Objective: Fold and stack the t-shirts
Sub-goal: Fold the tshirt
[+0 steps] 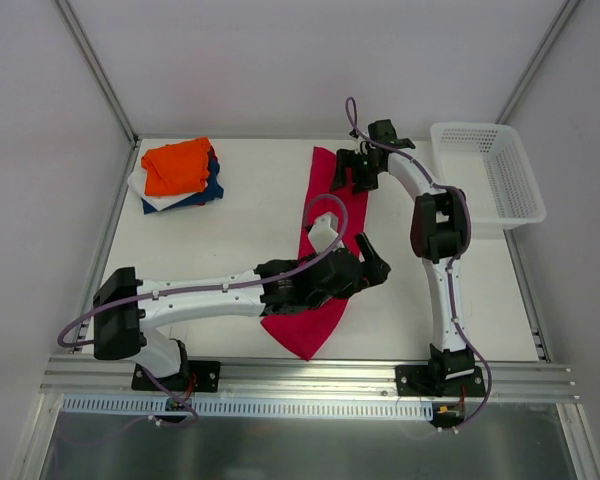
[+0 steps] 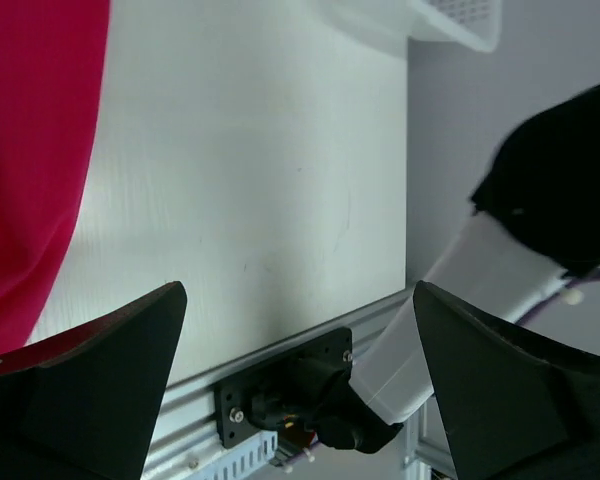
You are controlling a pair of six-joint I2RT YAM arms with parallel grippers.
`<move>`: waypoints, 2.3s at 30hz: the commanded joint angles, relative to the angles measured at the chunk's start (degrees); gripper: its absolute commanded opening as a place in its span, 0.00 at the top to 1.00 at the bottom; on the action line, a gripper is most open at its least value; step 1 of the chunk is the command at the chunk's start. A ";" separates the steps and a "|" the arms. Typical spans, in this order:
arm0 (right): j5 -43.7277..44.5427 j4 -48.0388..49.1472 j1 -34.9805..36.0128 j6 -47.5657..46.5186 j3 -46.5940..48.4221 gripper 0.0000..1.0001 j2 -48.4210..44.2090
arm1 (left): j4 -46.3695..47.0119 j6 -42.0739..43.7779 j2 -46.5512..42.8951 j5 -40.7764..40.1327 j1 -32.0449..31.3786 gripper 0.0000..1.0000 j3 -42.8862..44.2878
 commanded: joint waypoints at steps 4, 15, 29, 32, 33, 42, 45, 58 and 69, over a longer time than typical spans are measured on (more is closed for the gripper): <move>6.76 0.25 -0.26 -0.84 -3.73 0.14 -11.39 | -0.97 27.37 0.32 2.46 8.89 0.01 6.92; 17.49 2.36 -0.26 -1.02 -15.41 0.12 -39.23 | -6.41 45.93 16.12 17.96 28.67 0.01 18.51; 22.24 5.52 0.09 1.79 -36.07 0.12 -70.19 | -16.87 51.48 39.68 22.71 38.53 0.06 46.36; 21.89 4.48 0.70 2.06 -37.92 0.12 -74.15 | -18.02 53.23 42.76 22.63 40.19 0.07 51.28; 21.71 4.39 0.88 2.23 -38.45 0.12 -74.95 | -18.28 53.59 43.47 22.80 40.64 0.08 52.53; 24.70 5.18 6.23 3.20 -46.44 0.12 -80.58 | -18.28 57.73 51.47 26.21 42.57 0.09 66.41; 25.93 5.44 7.82 3.64 -48.20 0.12 -81.28 | -17.06 57.82 54.10 28.16 42.75 0.20 70.46; 29.88 3.95 11.42 5.57 -50.23 0.13 -85.14 | -10.12 49.56 60.78 42.65 47.58 0.36 71.96; 31.73 4.12 13.45 6.89 -51.99 0.13 -86.73 | -6.69 44.37 62.72 49.43 49.96 0.49 70.56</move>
